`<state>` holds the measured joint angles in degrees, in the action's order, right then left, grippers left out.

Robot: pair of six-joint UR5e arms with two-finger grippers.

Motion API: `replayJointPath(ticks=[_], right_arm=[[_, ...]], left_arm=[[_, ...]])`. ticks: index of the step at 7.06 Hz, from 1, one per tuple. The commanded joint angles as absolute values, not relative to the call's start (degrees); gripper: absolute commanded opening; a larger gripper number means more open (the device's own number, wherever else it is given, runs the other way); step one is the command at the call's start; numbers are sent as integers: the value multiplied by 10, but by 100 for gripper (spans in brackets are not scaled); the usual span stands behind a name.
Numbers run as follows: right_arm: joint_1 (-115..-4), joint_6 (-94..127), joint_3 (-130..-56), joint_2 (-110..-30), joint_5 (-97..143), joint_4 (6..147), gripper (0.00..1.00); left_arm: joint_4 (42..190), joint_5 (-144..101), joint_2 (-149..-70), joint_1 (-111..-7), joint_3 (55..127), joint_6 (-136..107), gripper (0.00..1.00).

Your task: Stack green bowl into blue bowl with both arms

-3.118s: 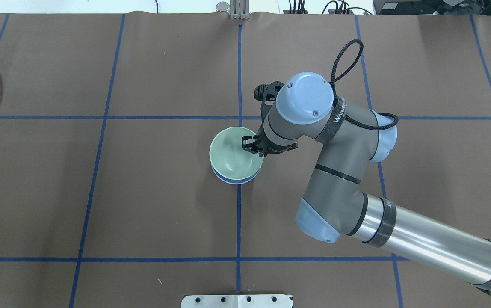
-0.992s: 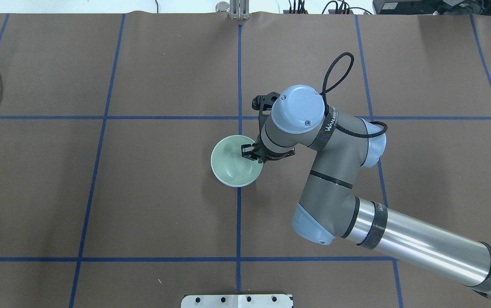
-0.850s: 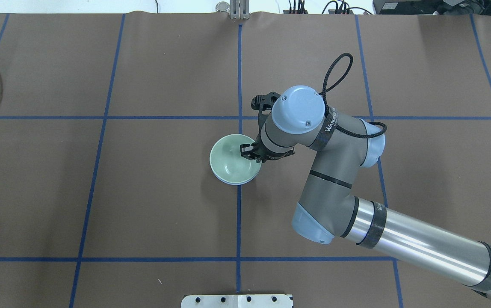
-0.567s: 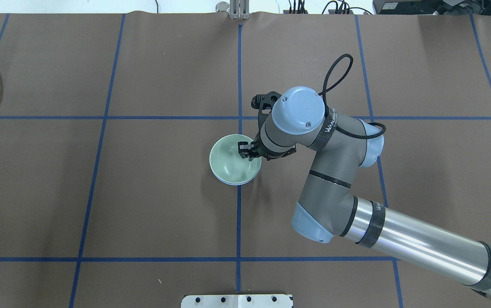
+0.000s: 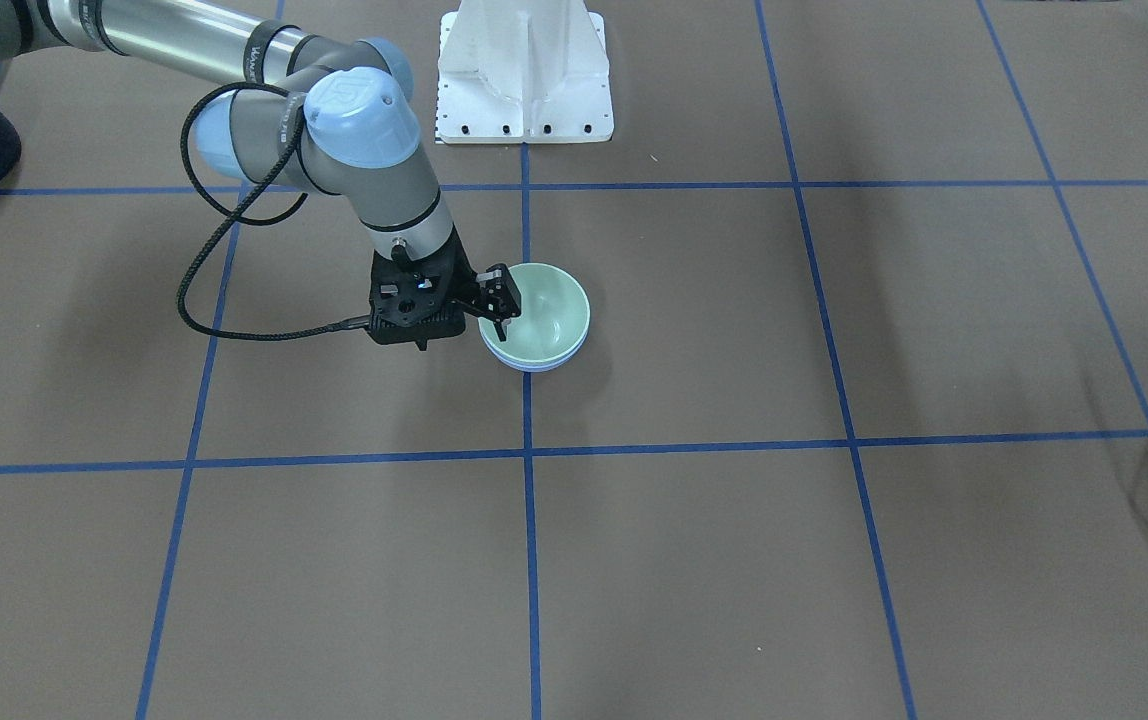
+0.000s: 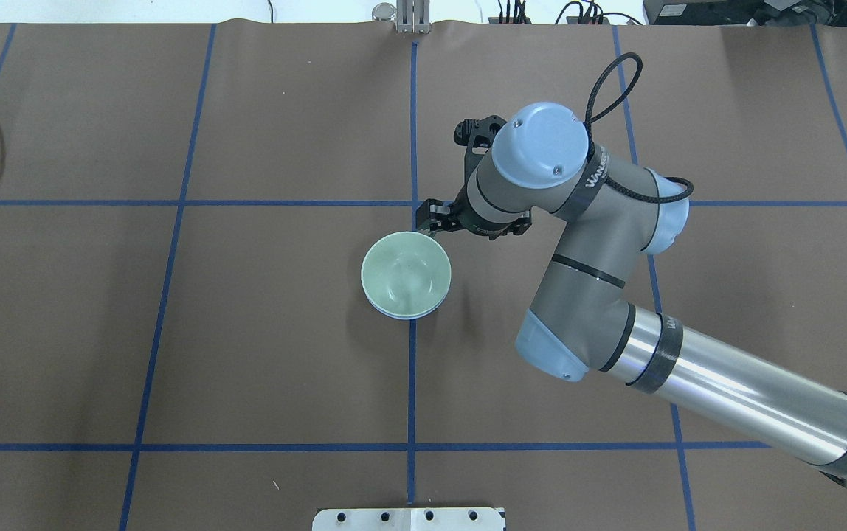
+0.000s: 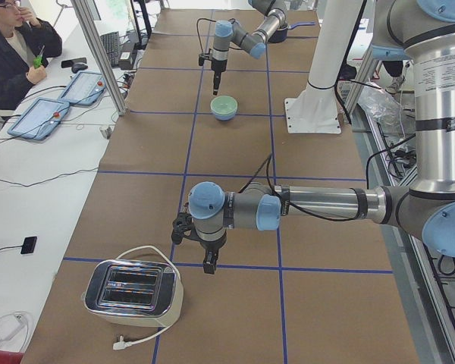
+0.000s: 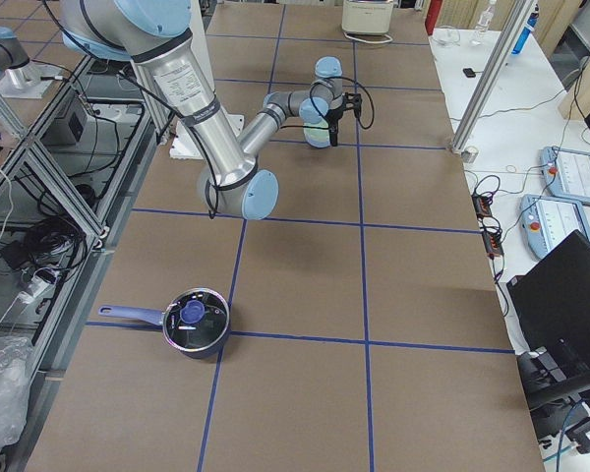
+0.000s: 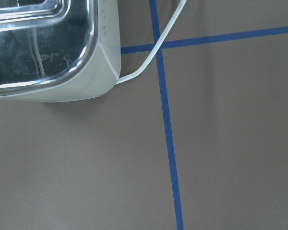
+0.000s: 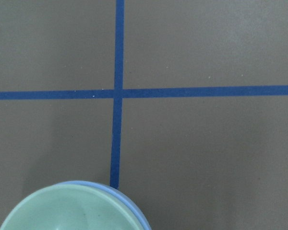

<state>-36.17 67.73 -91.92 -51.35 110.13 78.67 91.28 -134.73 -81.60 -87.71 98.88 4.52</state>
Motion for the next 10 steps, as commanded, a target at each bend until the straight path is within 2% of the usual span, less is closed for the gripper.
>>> replayJointPath(ticks=[1, 4, 8, 10], right_arm=[[-447, 595, -951, -533, 1176, 849, 100], [-595, 363, -1012, -664, 1259, 901, 100], [-792, -6, -1008, -861, 1281, 900, 100], [-847, -52, -1003, -935, 1286, 896, 100]], left_arm=[[913, -1346, -816, -877, 988, 46, 98], [920, -1347, -823, -878, 981, 45, 98], [922, -1345, -827, -879, 983, 43, 98], [922, -1346, -824, -879, 983, 50, 98]])
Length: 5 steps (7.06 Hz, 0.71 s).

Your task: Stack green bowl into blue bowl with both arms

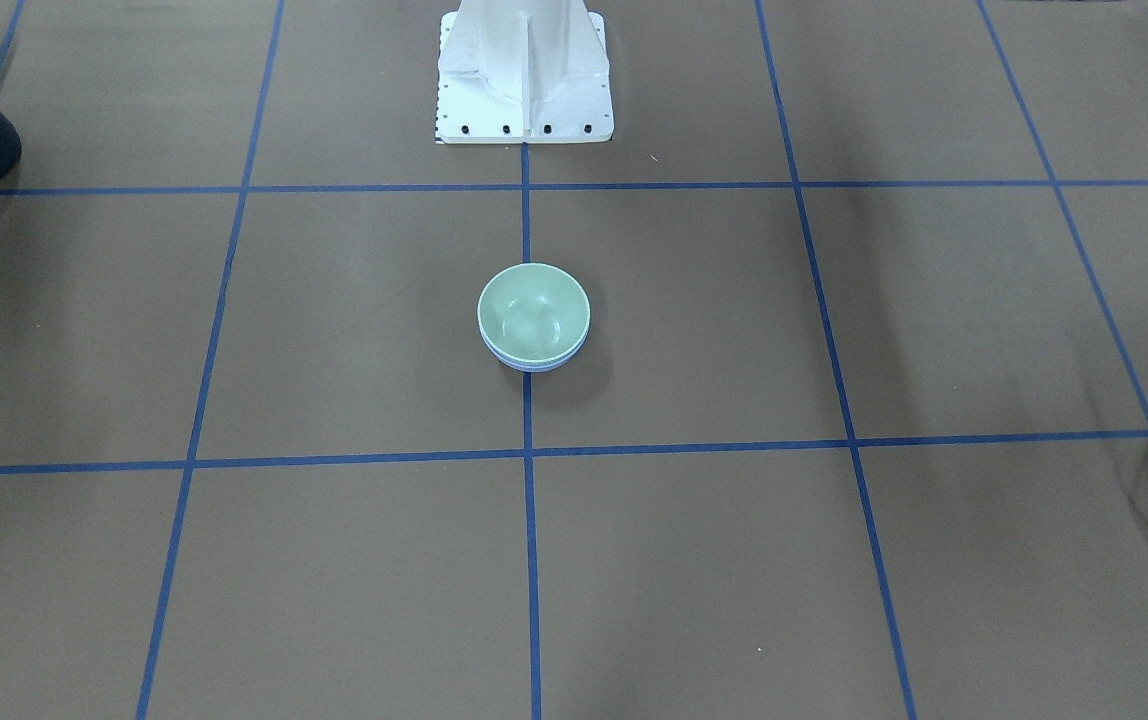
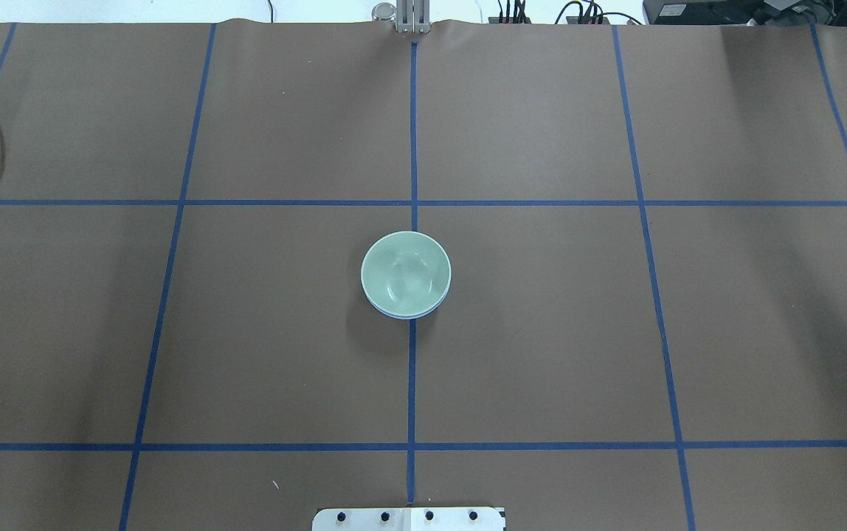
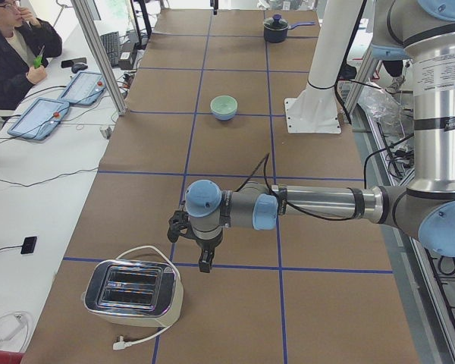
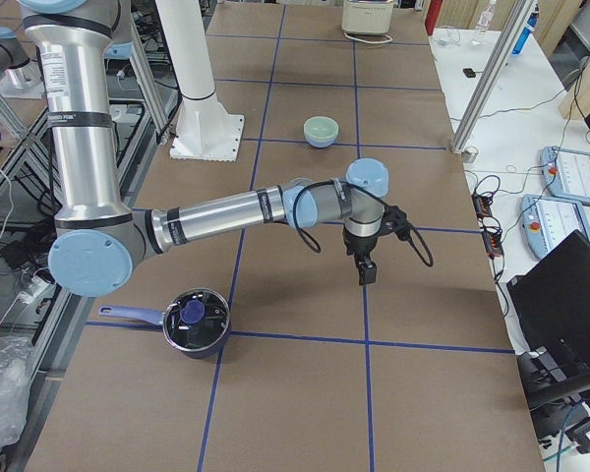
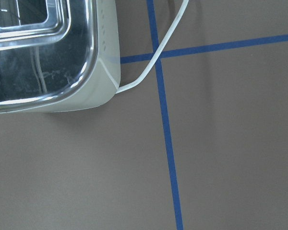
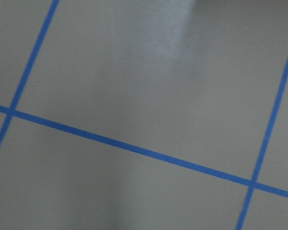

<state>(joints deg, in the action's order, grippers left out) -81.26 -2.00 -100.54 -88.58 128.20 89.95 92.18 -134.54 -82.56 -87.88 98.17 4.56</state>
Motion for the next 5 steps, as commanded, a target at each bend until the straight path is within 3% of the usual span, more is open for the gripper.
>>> replayJointPath(ticks=[1, 5], right_arm=[[-862, -53, -1003, -958, 1285, 894, 100], [-864, -40, -1003, -967, 1279, 894, 100]], left_arm=[[923, -1348, -824, -879, 984, 51, 98], [923, -1347, -821, -879, 986, 50, 98]])
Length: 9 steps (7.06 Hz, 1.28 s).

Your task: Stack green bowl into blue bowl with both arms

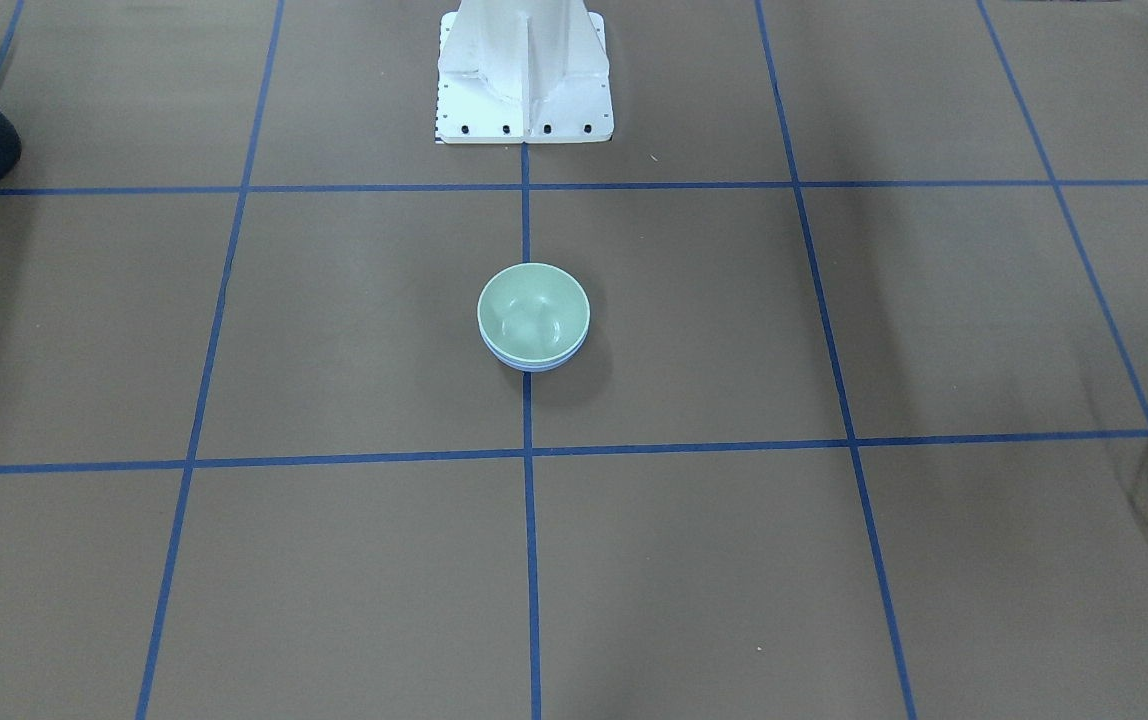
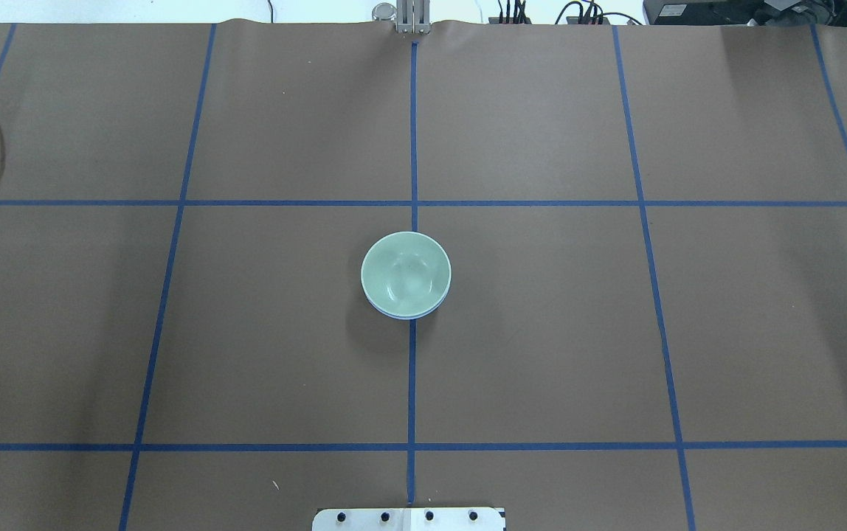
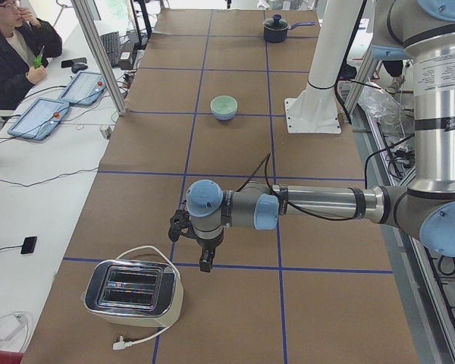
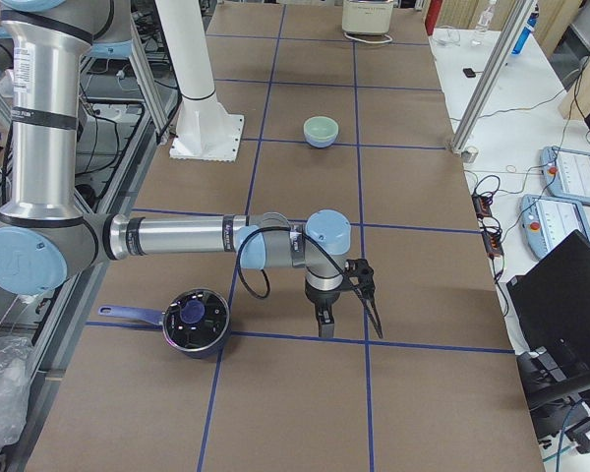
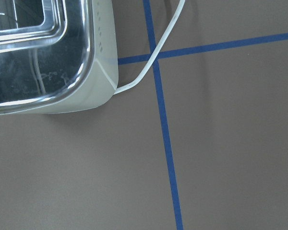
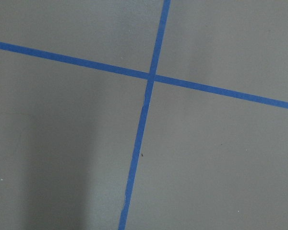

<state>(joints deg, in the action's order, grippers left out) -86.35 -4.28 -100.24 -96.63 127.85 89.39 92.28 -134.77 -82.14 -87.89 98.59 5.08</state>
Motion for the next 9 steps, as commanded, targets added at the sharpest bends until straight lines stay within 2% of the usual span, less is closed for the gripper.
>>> replayJointPath(ticks=[1, 9], right_arm=[[-863, -40, -1001, -966, 1279, 894, 100], [-863, -40, -1000, -965, 1283, 894, 100]], left_arm=[[923, -1347, -821, -879, 987, 50, 98], [923, -1346, -818, -889, 987, 50, 98]])
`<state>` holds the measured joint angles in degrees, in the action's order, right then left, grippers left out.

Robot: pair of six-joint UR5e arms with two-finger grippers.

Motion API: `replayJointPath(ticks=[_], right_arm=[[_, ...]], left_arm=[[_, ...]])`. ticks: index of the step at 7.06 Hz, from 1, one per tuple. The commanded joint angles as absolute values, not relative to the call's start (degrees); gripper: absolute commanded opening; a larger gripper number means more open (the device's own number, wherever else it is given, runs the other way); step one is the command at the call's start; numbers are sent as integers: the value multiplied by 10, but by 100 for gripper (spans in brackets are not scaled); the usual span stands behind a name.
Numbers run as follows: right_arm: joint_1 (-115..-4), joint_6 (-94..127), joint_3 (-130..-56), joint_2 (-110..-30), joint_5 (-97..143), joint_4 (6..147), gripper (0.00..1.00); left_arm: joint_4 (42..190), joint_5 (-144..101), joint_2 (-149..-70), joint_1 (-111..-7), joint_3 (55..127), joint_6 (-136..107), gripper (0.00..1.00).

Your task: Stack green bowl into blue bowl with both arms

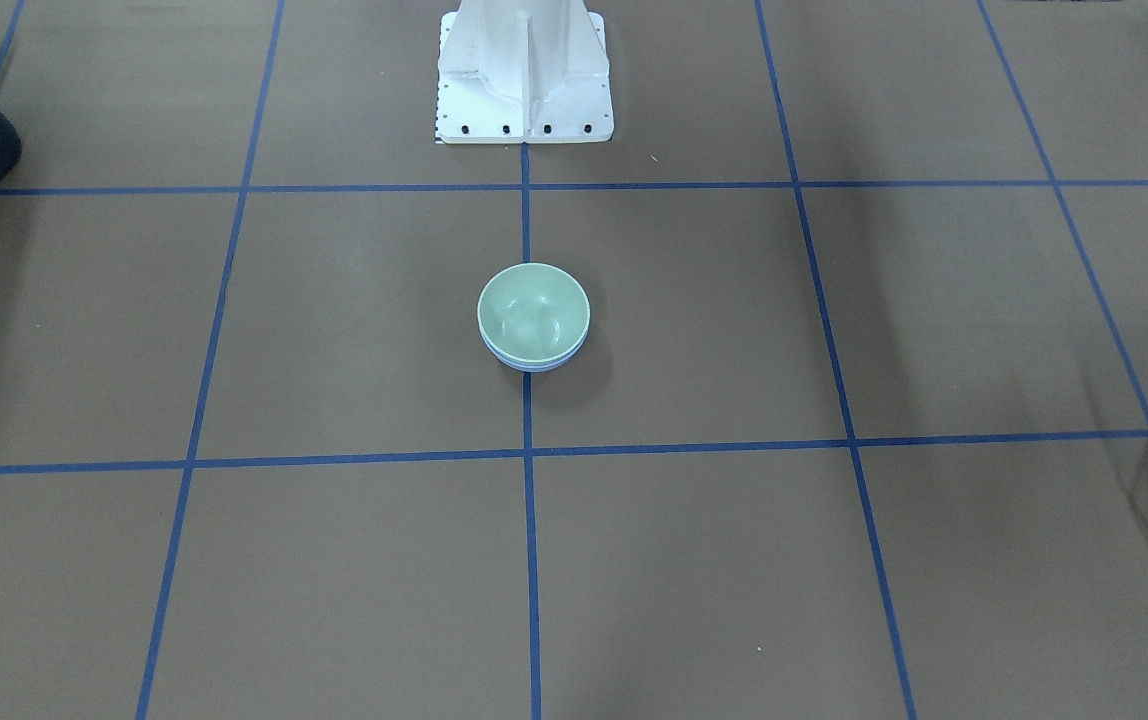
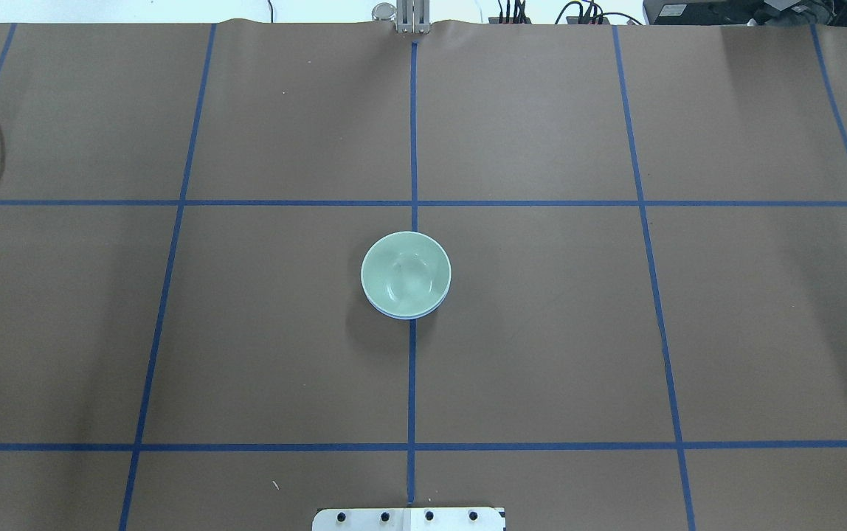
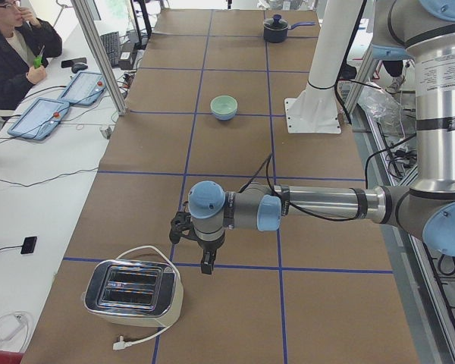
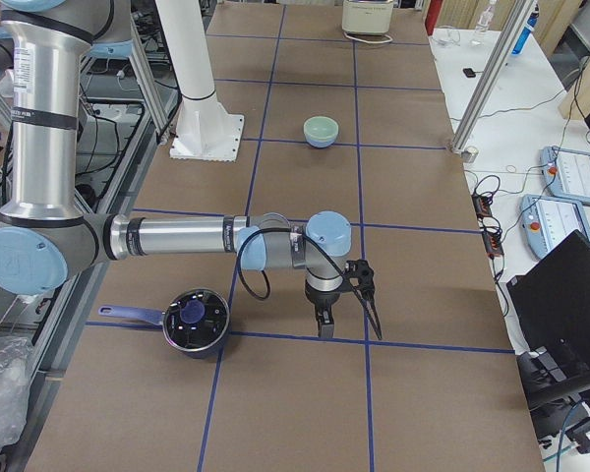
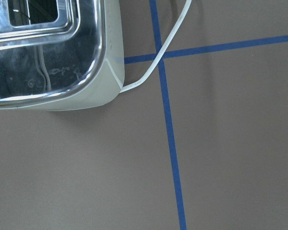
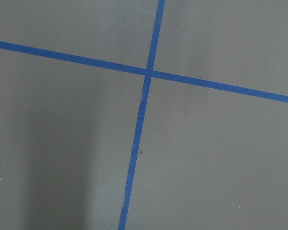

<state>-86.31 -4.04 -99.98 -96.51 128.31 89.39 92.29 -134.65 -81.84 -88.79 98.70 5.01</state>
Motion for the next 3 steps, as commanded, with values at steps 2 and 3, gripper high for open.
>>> replayJointPath(ticks=[2, 3], right_arm=[[-863, -40, -999, -965, 1283, 893, 100], [-863, -40, -999, -965, 1283, 893, 100]], left_arm=[[923, -1346, -818, -888, 986, 47, 98], [923, -1346, -818, -888, 987, 47, 98]])
